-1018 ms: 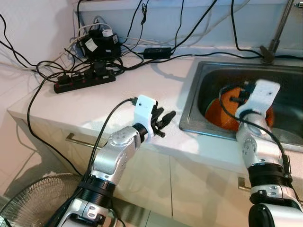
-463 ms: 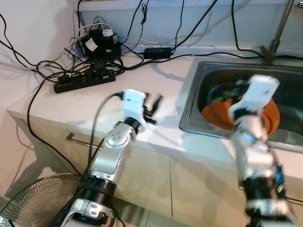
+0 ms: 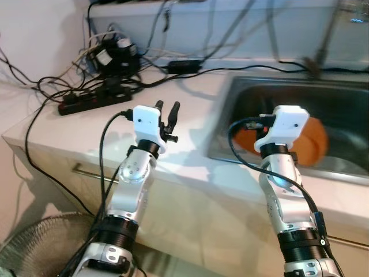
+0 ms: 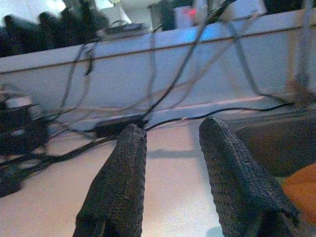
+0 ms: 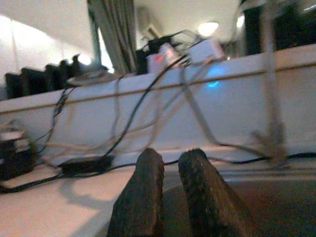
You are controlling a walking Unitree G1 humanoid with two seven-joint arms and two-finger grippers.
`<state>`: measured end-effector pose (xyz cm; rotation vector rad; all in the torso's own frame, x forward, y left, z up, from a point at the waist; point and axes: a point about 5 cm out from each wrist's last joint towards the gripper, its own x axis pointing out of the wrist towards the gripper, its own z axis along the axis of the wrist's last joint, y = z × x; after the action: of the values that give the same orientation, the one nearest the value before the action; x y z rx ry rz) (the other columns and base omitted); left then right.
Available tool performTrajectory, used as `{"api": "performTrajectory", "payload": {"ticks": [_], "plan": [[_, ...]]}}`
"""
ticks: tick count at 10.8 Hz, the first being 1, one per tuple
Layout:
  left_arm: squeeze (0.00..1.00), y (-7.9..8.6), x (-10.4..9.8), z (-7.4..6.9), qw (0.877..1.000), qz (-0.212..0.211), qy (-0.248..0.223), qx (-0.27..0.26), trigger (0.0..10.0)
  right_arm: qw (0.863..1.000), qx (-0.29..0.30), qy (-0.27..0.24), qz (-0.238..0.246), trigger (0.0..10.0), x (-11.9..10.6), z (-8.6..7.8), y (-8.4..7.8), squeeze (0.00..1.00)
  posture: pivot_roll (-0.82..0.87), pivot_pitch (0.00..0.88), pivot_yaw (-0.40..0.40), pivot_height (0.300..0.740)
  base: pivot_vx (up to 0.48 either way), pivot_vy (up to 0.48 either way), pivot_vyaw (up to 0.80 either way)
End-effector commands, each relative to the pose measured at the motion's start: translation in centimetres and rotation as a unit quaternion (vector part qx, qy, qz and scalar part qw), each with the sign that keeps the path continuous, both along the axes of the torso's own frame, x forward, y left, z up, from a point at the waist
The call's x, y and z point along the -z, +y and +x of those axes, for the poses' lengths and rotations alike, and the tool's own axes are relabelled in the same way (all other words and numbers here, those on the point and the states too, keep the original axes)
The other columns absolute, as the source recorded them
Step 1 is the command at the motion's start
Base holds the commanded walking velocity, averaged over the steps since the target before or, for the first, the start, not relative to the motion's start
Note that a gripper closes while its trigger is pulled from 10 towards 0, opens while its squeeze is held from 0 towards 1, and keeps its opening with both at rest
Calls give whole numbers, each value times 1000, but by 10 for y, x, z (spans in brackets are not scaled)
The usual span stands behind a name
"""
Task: Kitchen organization
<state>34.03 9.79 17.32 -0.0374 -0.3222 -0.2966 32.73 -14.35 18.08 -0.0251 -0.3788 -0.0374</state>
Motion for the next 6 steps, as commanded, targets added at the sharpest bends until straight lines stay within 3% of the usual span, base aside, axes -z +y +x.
{"api": "performTrajectory", "payload": {"ticks": [1,6], "plan": [[0,3,2,0,1000,4,-1,-8,10000,1000,-1,-1,3,10000,1,-2,0,0,48,0,126,740,0,-480,0],[0,1,3,0,1000,1,-13,-3,10000,1000,-6,-10,7,10000,-1,-3,0,0,43,0,125,740,0,-480,0]]}}
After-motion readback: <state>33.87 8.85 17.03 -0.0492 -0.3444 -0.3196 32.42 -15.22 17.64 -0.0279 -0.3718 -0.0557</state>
